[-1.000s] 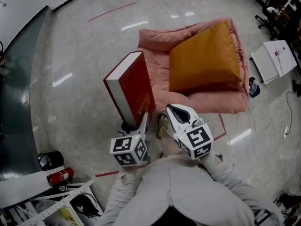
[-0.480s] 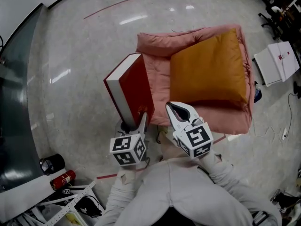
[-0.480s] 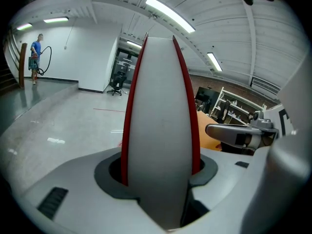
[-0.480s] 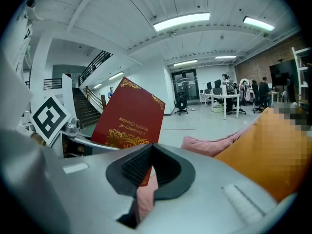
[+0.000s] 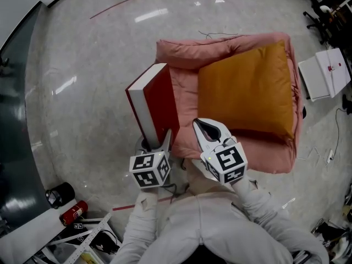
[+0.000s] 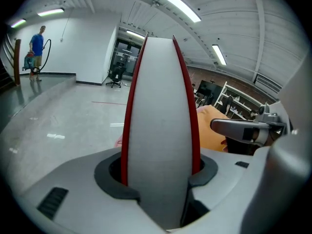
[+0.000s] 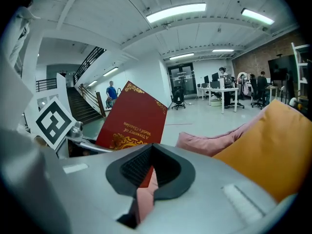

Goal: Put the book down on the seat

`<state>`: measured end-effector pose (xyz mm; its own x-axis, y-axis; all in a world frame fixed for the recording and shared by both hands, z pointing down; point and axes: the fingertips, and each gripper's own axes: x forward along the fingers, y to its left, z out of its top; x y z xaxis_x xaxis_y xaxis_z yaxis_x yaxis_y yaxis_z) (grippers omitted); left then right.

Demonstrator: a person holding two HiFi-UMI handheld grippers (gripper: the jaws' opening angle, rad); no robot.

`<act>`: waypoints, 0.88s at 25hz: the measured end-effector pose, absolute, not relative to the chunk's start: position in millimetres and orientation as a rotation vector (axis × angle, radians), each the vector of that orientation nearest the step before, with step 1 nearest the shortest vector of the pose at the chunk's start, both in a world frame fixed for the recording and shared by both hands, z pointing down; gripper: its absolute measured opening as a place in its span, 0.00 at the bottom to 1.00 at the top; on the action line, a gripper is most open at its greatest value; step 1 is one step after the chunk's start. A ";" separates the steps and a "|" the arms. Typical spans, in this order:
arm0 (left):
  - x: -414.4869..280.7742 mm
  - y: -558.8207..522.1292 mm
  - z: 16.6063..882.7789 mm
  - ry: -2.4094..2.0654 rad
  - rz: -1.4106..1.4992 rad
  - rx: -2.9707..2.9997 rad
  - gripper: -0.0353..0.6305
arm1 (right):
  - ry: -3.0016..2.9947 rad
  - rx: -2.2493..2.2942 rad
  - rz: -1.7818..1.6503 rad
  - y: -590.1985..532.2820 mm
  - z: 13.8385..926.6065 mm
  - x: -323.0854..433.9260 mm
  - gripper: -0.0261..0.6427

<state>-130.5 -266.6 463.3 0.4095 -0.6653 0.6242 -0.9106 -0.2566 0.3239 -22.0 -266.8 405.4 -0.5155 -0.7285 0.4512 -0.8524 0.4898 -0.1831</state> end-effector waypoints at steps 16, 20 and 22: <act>-112.0 -331.4 556.5 -1.238 0.618 1.948 0.42 | -2.326 1.373 0.625 -330.3 478.1 -6.6 0.04; -103.3 -344.0 584.8 -1.207 0.649 1.923 0.42 | -2.305 1.384 0.626 -344.2 495.5 -2.9 0.04; -96.7 -348.0 598.1 -1.186 0.658 1.912 0.42 | -2.299 1.389 0.641 -348.8 503.4 -1.5 0.04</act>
<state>-96.7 -348.0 598.1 0.4313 -0.5001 0.7509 -0.9018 -0.2634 0.3426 -1.5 -348.8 503.4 -0.4409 -0.7212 0.5343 -0.8936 0.4083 -0.1863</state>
